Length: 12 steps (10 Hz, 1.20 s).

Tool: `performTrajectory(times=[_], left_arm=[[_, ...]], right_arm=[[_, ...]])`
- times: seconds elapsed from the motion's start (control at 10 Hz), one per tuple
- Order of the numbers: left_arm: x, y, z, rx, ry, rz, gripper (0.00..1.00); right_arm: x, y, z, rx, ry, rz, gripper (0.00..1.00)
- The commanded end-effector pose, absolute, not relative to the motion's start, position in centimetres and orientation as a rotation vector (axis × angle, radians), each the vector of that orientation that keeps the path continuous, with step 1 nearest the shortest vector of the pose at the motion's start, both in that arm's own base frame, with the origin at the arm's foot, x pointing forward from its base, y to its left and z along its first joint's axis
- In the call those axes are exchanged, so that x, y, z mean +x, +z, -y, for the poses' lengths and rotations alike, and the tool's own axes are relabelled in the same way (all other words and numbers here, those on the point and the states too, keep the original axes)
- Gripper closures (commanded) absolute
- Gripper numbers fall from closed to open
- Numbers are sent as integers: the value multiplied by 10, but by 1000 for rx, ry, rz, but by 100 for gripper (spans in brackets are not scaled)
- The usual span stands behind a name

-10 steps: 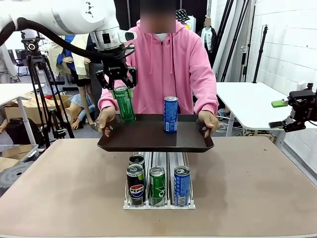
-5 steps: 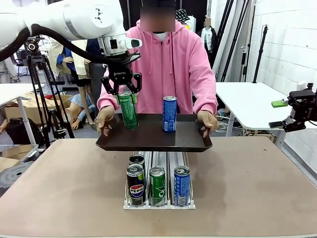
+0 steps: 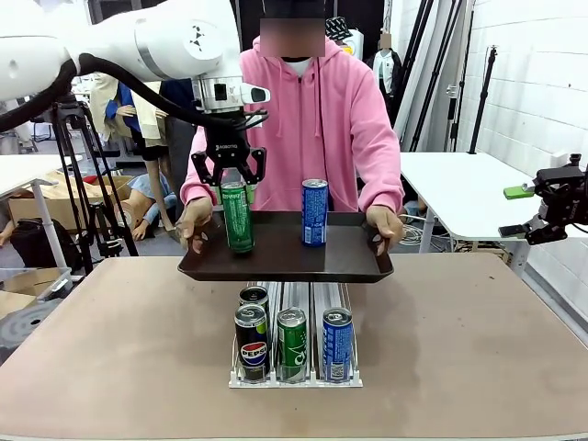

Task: Retrieve and hand over the desired beverage to the person.
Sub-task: Place the picked can on the Handle tray extended by the person.

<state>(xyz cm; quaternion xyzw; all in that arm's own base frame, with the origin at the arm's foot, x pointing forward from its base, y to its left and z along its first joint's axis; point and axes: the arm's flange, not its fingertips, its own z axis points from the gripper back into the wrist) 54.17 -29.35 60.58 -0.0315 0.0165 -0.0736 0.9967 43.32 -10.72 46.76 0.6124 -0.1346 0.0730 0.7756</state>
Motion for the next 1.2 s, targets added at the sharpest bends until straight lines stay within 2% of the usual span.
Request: performTrajectory(times=[0.0, 0.4, 0.5, 0.9, 1.0, 1.1], left_arm=[[546, 612, 296, -30, -122, -31, 100], [539, 598, 294, 30, -138, 7, 100], [538, 598, 294, 24, -141, 5, 86], [535, 612, 297, 18, -154, 11, 6], [532, 620, 301, 39, -156, 24, 0], [528, 628, 304, 33, -165, 33, 0]], right_arm=[[434, 467, 106, 1324, 153, 301, 0], [434, 467, 106, 1324, 153, 301, 0], [434, 467, 106, 1324, 153, 301, 0], [434, 467, 106, 1324, 153, 301, 0], [434, 467, 106, 1324, 153, 301, 0], [434, 467, 106, 1324, 153, 301, 0]])
